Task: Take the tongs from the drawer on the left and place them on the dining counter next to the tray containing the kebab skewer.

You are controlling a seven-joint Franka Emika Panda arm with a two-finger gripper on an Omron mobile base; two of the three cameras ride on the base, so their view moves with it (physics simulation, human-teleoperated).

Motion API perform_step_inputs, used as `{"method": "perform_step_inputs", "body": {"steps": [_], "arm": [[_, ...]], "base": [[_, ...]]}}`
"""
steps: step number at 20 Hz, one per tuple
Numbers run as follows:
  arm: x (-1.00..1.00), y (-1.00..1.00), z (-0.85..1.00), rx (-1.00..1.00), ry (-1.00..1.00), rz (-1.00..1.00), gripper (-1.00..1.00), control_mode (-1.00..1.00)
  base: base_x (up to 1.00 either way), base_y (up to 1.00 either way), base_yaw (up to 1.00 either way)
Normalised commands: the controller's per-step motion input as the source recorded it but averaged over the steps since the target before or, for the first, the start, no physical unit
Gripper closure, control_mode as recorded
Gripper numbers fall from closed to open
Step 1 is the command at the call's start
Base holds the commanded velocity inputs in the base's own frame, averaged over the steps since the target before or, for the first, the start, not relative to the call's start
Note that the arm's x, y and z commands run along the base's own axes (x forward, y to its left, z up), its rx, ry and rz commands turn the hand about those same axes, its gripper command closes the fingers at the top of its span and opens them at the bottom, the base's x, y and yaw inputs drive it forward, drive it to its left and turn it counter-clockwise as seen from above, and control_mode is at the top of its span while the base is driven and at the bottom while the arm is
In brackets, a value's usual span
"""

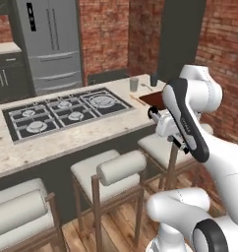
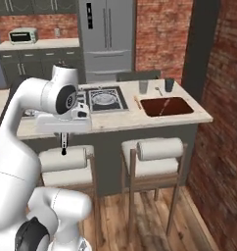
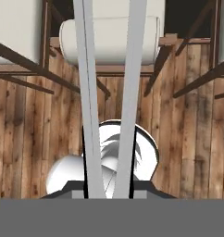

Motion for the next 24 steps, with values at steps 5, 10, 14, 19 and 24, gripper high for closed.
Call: {"method": "perform_step_inputs", "body": {"steps": [5,10,14,19,24], "arm": [[0.00,0.00,0.00,0.00,0.00,0.00,1.00,1.00],[0.00,0.00,0.00,0.00,0.00,0.00,1.00,1.00],[0.00,0.00,0.00,0.00,0.00,0.00,1.00,1.00],[0.00,0.00,0.00,0.00,0.00,0.00,1.00,1.00],[0.00,0.00,0.00,0.00,0.00,0.00,1.00,1.00]], "base": [[0.44,-1.00,0.41],[0.61,-1.00,0.39],[0.72,-1.00,0.24],[1.00,-1.00,0.05],[0.88,-0.63,0.00]]}}
